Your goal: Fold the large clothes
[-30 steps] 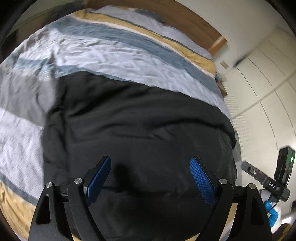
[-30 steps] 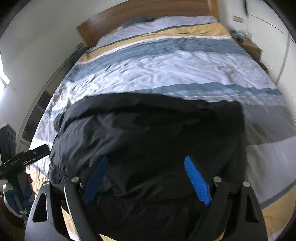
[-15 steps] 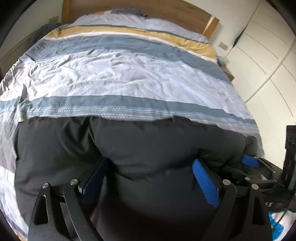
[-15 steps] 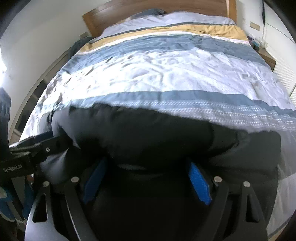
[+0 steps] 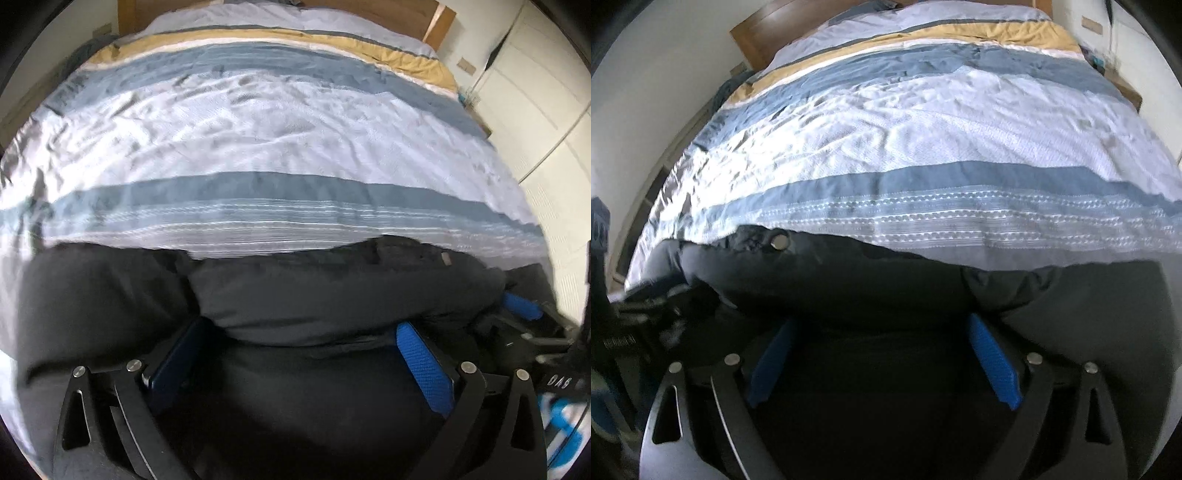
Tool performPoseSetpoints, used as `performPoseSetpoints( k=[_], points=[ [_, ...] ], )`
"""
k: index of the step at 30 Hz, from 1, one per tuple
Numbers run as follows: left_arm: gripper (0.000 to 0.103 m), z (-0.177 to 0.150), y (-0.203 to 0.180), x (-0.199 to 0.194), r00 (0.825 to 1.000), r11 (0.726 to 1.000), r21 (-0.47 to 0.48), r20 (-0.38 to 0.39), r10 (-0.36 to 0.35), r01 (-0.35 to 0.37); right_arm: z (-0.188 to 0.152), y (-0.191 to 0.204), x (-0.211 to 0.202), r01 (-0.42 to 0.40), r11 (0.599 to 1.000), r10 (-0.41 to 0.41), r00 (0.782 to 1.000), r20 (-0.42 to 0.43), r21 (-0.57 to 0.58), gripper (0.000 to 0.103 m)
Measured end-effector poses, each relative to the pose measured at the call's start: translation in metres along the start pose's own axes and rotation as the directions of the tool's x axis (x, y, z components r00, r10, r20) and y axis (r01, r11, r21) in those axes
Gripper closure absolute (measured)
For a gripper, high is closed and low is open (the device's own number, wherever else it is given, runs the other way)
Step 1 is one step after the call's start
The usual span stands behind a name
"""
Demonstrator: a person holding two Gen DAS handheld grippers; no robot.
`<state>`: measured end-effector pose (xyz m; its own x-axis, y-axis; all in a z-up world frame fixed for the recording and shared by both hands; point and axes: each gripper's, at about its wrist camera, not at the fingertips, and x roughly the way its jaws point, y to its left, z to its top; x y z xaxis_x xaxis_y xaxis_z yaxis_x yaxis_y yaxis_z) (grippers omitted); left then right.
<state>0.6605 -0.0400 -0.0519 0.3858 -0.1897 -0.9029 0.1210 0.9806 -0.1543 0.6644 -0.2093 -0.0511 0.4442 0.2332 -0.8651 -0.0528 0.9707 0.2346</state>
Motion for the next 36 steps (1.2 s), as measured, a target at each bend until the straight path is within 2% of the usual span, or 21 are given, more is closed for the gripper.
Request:
performPoseSetpoints(
  k=[3,6,8,12,17,22,25,36],
  points=[
    [0.001,0.0,0.021,-0.011,0.999,0.999,-0.016,0.004,0.051,-0.051,-0.005,-0.018,-0.009,0.05,0.999,-0.05,0.999,0.004,0.017,0.011],
    [0.001,-0.003,0.045,-0.031,0.987,0.987,-0.028,0.027,0.158,-0.157,-0.011,-0.035,-0.023,0.112,0.993,-0.113,0.994,0.01,0.048,0.011],
    [0.002,-0.008,0.057,-0.048,0.981,0.982,-0.038,0.052,0.188,-0.186,-0.016,-0.041,-0.039,0.137,0.99,-0.138,0.99,0.023,0.044,0.011],
    [0.002,-0.024,0.067,-0.088,0.98,0.986,-0.084,0.125,0.155,-0.145,-0.028,-0.037,-0.077,0.133,0.99,-0.136,0.987,0.08,0.038,0.011],
    [0.002,-0.063,0.047,-0.116,0.984,0.995,-0.077,0.162,0.076,-0.065,-0.057,-0.004,-0.108,0.064,0.998,-0.063,0.99,0.127,0.002,0.011],
    [0.002,-0.098,0.013,-0.11,0.982,0.997,-0.009,0.169,0.08,-0.079,-0.088,0.031,-0.105,0.037,0.998,-0.03,0.992,0.125,-0.055,0.011],
    [0.002,-0.114,0.002,-0.098,0.984,0.997,0.006,0.164,0.071,-0.073,-0.103,0.039,-0.095,0.037,0.997,-0.03,0.994,0.107,-0.063,0.011],
    [0.002,-0.132,0.002,-0.085,0.975,0.997,0.014,0.21,0.071,-0.076,-0.125,0.012,-0.086,0.069,0.998,-0.069,0.991,0.114,0.006,0.011]
  ],
)
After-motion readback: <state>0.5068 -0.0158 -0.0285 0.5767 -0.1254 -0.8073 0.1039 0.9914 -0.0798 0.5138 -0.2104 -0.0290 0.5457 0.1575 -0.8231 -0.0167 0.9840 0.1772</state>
